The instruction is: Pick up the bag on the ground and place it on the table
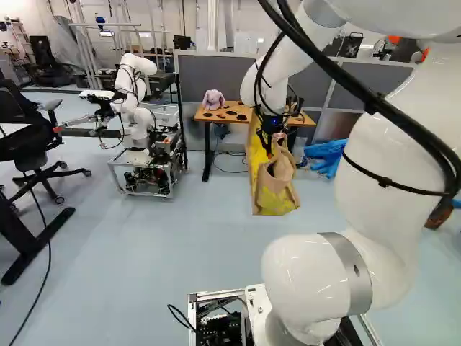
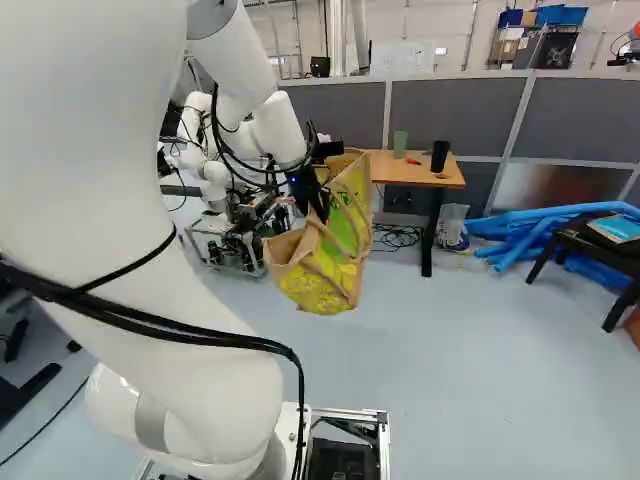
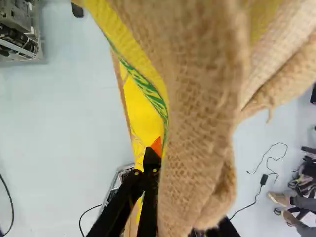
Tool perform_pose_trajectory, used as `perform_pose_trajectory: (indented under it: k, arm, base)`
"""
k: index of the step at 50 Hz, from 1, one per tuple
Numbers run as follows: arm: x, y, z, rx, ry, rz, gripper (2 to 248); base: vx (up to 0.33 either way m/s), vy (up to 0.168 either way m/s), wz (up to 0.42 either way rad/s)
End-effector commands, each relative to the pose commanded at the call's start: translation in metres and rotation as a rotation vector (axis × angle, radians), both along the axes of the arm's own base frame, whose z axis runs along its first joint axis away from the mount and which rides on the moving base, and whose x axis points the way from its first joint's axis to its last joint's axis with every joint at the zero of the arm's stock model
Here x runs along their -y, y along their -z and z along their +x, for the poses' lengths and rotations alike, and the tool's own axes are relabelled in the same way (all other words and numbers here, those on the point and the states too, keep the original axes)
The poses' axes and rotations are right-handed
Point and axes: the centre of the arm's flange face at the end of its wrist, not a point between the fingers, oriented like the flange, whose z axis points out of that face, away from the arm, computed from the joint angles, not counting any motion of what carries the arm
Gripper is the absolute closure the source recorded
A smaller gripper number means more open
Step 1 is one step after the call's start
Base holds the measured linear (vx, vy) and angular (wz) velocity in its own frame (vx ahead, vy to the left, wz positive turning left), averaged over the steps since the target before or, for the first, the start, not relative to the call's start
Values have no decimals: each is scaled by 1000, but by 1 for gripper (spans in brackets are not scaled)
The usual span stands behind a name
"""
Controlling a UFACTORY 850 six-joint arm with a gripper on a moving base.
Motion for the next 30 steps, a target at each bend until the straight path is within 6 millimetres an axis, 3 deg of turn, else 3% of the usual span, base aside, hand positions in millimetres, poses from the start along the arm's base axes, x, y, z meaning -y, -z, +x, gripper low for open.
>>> perform_pose_trajectory:
  k: [12,30]
  arm:
    - [2,-2,-4,-46,-1,-27,228]
    - [5,-27,-16,-69,4,-67,228]
  base:
    - [0,0,0]
    - [0,0,0]
